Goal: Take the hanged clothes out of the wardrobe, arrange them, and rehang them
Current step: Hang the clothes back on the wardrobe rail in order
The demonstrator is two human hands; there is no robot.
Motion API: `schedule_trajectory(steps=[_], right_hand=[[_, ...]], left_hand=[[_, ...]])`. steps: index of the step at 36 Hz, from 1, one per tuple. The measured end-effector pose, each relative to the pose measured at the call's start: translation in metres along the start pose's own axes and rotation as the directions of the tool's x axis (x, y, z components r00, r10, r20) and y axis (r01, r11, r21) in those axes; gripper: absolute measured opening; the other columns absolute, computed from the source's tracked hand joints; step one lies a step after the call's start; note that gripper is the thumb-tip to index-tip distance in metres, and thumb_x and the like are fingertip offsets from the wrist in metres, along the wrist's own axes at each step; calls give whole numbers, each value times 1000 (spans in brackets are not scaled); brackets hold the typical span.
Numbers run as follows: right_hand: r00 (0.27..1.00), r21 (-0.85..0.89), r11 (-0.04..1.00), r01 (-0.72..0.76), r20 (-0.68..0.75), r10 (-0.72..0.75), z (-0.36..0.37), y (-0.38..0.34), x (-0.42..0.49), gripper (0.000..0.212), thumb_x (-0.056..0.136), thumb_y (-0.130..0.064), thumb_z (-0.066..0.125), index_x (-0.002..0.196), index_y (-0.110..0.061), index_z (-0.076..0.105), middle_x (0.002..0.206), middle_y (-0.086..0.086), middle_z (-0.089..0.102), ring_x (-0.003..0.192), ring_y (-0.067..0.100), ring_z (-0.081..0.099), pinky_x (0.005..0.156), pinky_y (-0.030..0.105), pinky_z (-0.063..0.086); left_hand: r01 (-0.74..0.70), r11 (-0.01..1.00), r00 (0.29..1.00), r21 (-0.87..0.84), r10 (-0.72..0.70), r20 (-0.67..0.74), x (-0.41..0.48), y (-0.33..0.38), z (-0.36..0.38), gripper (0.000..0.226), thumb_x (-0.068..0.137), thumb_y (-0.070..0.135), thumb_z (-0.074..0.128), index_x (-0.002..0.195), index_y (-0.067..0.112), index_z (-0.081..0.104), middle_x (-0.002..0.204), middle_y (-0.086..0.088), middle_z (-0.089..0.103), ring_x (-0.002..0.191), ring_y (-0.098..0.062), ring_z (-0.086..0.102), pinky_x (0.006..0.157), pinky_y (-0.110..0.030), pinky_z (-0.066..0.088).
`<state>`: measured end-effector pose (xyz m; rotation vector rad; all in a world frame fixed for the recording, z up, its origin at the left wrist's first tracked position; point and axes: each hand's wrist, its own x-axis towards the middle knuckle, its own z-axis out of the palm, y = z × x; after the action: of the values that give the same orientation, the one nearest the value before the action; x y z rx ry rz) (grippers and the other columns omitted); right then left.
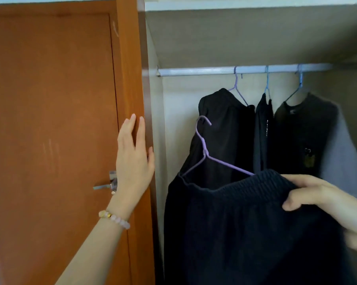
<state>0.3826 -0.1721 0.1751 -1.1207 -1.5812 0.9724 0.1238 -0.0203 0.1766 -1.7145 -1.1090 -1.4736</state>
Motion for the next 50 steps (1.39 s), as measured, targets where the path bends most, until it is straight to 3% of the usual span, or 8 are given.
schedule_trajectory(steps=[15, 21, 25, 29, 33, 38, 44, 50], right_hand=[[995, 61, 996, 58, -85, -52, -8, -73, 60, 48, 48, -2, 51, 94, 5, 63, 89, 25, 61, 75, 33, 58, 65, 31, 46], [986, 133, 991, 12, -164, 10, -1, -81, 116, 9, 59, 3, 49, 63, -1, 55, 63, 14, 62, 50, 25, 58, 52, 22, 47], [968, 140, 990, -11, -247, 46, 2, -87, 169, 29, 64, 6, 47, 39, -8, 54, 51, 11, 59, 51, 27, 55, 53, 24, 46], [958, 125, 992, -23, -280, 57, 4, -97, 218, 15, 59, 0, 54, 48, -9, 60, 79, 16, 60, 74, 32, 56, 72, 34, 48], [959, 86, 996, -40, -275, 62, 2, -110, 257, 8, 72, -1, 51, 74, -6, 57, 94, 14, 58, 78, 29, 54, 66, 30, 46], [961, 62, 998, -18, -274, 35, 1, -122, 298, 32, 74, -3, 50, 105, -3, 52, 116, 16, 54, 90, 32, 53, 64, 29, 44], [955, 46, 998, 52, -294, -36, -3, -128, 325, 13, 79, -1, 46, 88, -7, 52, 103, 11, 54, 82, 26, 52, 60, 28, 42], [947, 49, 988, 148, -295, -127, -8, -125, 334, 22, 77, 0, 49, 98, -4, 55, 103, 15, 55, 90, 28, 53, 69, 30, 44]], left_hand=[[1, 998, 999, -69, 2, 42, 4, -4, -7, 69, 81, 7, 65, 143, 4, 35, 148, -16, 32, 139, -29, 26, 110, -38, 31], [3, 997, 1000, -82, 0, 27, 19, -4, -4, 72, 78, 6, 64, 143, 5, 34, 149, -13, 32, 141, -27, 21, 109, -37, 34], [6, 995, 1000, -96, -6, 4, 35, -3, -4, 72, 77, 5, 66, 142, 4, 35, 148, -13, 34, 140, -24, 22, 106, -41, 41], [-18, 996, 1000, -88, 18, -1, 44, -6, -2, 74, 75, 7, 68, 142, 6, 36, 148, -11, 36, 140, -22, 23, 99, -42, 49], [-22, 996, 1000, -84, 21, -10, 47, -7, 1, 81, 71, 9, 72, 143, 9, 34, 148, -7, 37, 139, -18, 23, 105, -34, 34], [-28, 998, 999, -62, 26, -18, 46, -9, 4, 87, 69, 10, 74, 144, 12, 31, 150, -3, 32, 140, -14, 19, 103, -37, 35], [-50, 999, 999, 6, 50, -4, 43, -13, 1, 80, 77, 16, 70, 146, 13, 30, 153, 0, 27, 143, -11, 15, 107, -37, 32], [-20, 1000, 1000, 1, 20, -14, 42, -9, 0, 77, 79, 16, 66, 146, 16, 28, 153, 5, 24, 144, 3, -2, 96, -34, 52]])
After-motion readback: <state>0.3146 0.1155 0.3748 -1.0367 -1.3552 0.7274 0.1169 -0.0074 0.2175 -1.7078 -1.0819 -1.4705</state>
